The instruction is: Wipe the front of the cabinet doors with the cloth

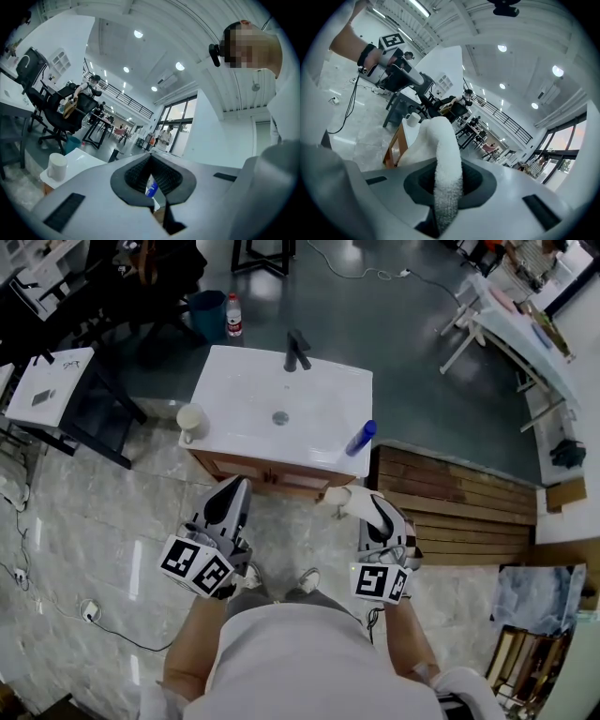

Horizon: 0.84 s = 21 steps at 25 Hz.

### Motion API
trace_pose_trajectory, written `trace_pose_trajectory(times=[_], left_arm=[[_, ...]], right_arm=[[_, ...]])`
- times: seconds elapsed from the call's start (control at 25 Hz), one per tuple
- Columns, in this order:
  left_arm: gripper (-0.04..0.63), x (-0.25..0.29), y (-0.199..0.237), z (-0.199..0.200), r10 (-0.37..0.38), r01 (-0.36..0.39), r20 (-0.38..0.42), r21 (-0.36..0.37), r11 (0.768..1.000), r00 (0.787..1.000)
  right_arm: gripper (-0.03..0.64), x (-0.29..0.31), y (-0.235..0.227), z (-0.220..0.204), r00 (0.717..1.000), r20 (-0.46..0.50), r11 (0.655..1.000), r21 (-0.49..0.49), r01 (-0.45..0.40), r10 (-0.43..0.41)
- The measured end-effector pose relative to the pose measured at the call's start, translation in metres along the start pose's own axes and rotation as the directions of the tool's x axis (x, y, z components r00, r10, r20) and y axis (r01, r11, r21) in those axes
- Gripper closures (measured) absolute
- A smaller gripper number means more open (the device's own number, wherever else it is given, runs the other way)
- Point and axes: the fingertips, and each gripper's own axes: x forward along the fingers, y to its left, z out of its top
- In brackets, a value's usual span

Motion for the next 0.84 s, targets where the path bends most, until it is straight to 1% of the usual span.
trace_pose_trajectory(times=[0.24,0.44,0.64,0.84], left_arm=[[0.58,-0.001,0.002,-0.006,0.005,-0.005,-0.021,-0.003,1.0,1.0],[0.58,-0.007,0.017,-0.013,0.034,-0.034,-0.043,-0.012,0.999,0.999],[0.58,-0.014,0.027,-0.008,0.059,-0.059,-0.042,0.0,0.998,0.997],[0.579,-0.02,0.026,0.0,0.062,-0.062,-0.041,0.009,0.998,0.997]], right_arm=[[0.546,0.002,0.006,-0.002,1.0,-0.005,1.0,0.02,-0.007,0.007],[0.546,0.014,0.017,-0.007,0.999,-0.018,0.999,0.02,-0.034,0.034],[0.546,0.024,0.018,-0.002,0.999,-0.004,0.999,0.02,-0.038,0.039],[0.546,0.023,0.018,0.006,0.998,0.001,0.998,-0.003,-0.055,0.055]])
